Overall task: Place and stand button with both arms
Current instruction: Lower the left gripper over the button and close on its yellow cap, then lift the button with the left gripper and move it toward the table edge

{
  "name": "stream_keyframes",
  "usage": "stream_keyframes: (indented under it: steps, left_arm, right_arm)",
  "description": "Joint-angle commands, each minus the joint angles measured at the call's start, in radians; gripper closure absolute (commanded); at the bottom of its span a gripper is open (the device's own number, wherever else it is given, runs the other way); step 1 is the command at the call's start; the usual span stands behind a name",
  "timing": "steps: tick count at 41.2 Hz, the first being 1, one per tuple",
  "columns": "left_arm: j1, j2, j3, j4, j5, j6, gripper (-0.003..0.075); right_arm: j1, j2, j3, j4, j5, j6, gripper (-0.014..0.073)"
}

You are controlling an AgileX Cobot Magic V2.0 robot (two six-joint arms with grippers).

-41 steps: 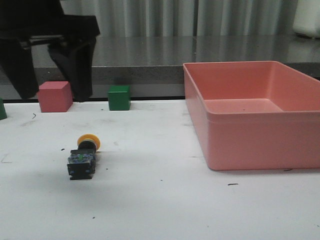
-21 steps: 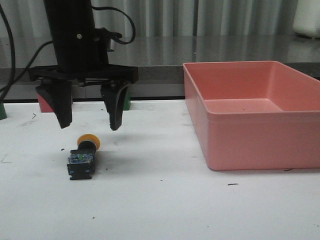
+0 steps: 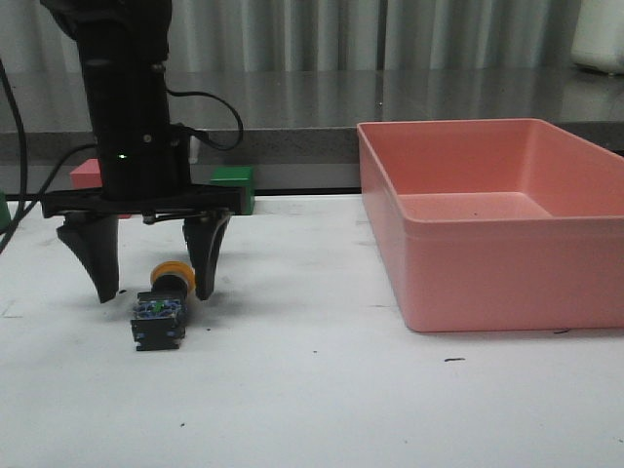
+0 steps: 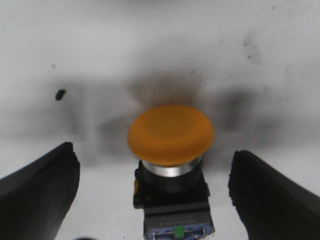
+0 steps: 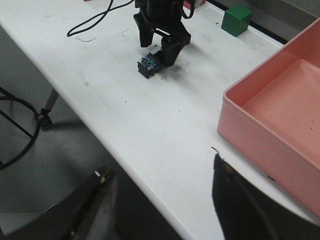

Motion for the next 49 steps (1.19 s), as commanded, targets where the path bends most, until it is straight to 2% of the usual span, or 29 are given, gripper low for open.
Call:
stream_keyframes:
  steps: [1, 10, 13, 20, 23, 27, 33, 42, 49]
  left_arm:
    - [0.000, -0.033, -0.034, -0.022, 0.026, -0.034, 0.0134]
    - [-0.004, -0.005, -0.062, -0.038, 0.016, -0.049, 0.0151]
    - [-0.004, -0.005, -0.065, -0.036, 0.016, -0.049, 0.0213]
    - [-0.004, -0.005, -0.101, -0.040, 0.049, -0.049, 0.0426]
    - [-0.004, -0.005, -0.117, -0.040, 0.049, -0.049, 0.0488]
    - [-0.004, -0.008, -0.129, -0.040, 0.049, -0.049, 0.0533]
    - [-0.013, -0.042, -0.129, -0.012, 0.049, -0.019, 0.0549]
    - [-0.035, -0.167, -0.092, 0.149, 0.046, -0.018, 0.0552]
    - [-0.024, -0.320, 0.066, 0.255, -0.039, -0.016, 0.0552]
  right_arm:
    - [0.000, 0.006, -0.025, -0.011, -0.076, -0.006, 0.0146]
    - [0.000, 0.006, -0.025, -0.011, -0.076, -0.006, 0.0146]
    - [0.000, 0.006, -0.025, -0.011, -0.076, -0.006, 0.0146]
    - [0.000, 0.006, -0.025, -0.011, -0.076, -0.006, 0.0146]
    - [0.000, 0.006, -0.025, -0.011, -0.076, -0.006, 0.0146]
    - [0.000, 0.006, -0.025, -0.011, -0.076, -0.006, 0.0146]
    - [0.000, 0.006, -0.025, -0.011, -0.076, -0.006, 0.0146]
    - [0.000, 0.006, -0.025, -0.011, -0.076, -0.006, 0.0146]
    - [0.000, 0.006, -0.025, -0.011, -0.076, -0.006, 0.0146]
